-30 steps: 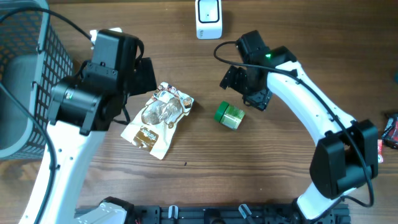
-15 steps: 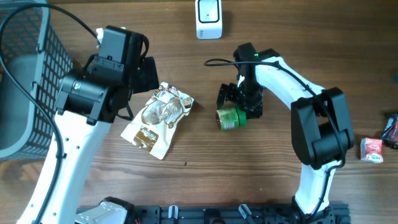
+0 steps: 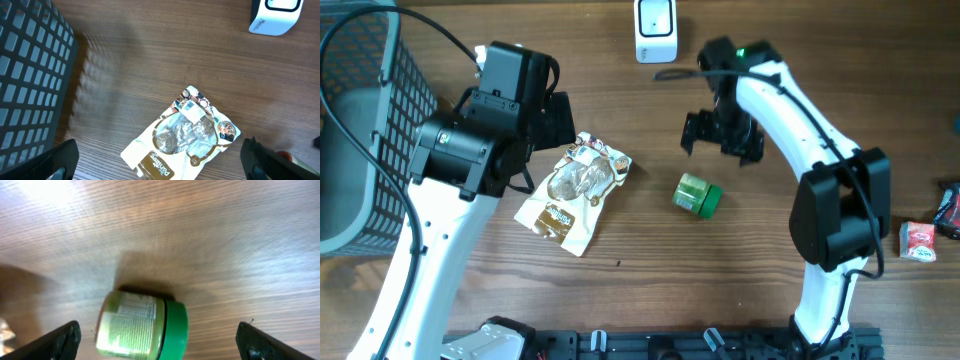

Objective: Scan the item barcode

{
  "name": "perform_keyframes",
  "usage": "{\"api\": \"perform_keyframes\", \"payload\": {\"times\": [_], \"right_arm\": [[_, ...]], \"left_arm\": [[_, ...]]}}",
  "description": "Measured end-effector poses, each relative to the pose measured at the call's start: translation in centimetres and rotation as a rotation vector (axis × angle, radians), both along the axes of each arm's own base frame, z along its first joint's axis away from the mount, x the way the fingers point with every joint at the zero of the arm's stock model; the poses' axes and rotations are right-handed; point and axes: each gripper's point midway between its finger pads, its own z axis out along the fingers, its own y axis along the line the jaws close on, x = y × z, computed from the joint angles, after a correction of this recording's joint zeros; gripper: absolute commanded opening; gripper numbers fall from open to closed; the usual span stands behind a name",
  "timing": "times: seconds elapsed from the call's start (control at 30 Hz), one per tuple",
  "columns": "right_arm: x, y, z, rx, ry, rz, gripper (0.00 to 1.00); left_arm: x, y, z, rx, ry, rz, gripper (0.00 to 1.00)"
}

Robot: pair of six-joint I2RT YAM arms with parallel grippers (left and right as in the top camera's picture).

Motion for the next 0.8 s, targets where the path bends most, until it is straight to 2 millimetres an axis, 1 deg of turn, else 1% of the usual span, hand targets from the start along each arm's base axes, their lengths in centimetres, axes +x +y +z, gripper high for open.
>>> {"api": "perform_keyframes", "payload": {"times": [0.03, 0.1, 0.13, 0.27, 0.37, 0.5, 0.7, 0.8], "right_arm": [[0.9, -0.4, 1.4, -0.025, -0.037, 0.003, 1.00], [0.1, -1.1, 2.6, -0.059, -0.009, 0.006, 1.00], [-0.2, -1.4, 2.8, -0.072, 0.002, 0.011, 1.00], [-0.7, -1.4, 2.6, -0.068, 0.023, 0.035, 1.00], [-1.7, -1.1, 1.9, -0.040, 0.068, 0.043, 1.00], [-2.8, 0.2, 1.5, 0.023, 0.113, 0.041, 1.00], [-2.7, 2.8, 0.8, 0.073, 0.080, 0.086, 1.00], [-3.4, 4.4, -0.3, 0.081, 0.075, 0.130, 1.00]], "left_arm": [[0.0, 0.0, 0.0, 0.000, 0.000, 0.000, 1.00], [0.0, 0.0, 0.0, 0.000, -0.001, 0.000, 1.00], [0.0, 0.0, 0.0, 0.000, -0.001, 0.000, 1.00], [0.0, 0.0, 0.0, 0.000, 0.000, 0.000, 1.00], [-0.1, 0.0, -0.1, 0.001, 0.004, 0.000, 1.00], [-0.2, 0.1, -0.1, 0.004, 0.010, 0.000, 1.00], [-0.2, 0.1, -0.1, 0.004, 0.010, 0.000, 1.00], [-0.2, 0.1, -0.2, 0.004, 0.012, 0.000, 1.00]]}}
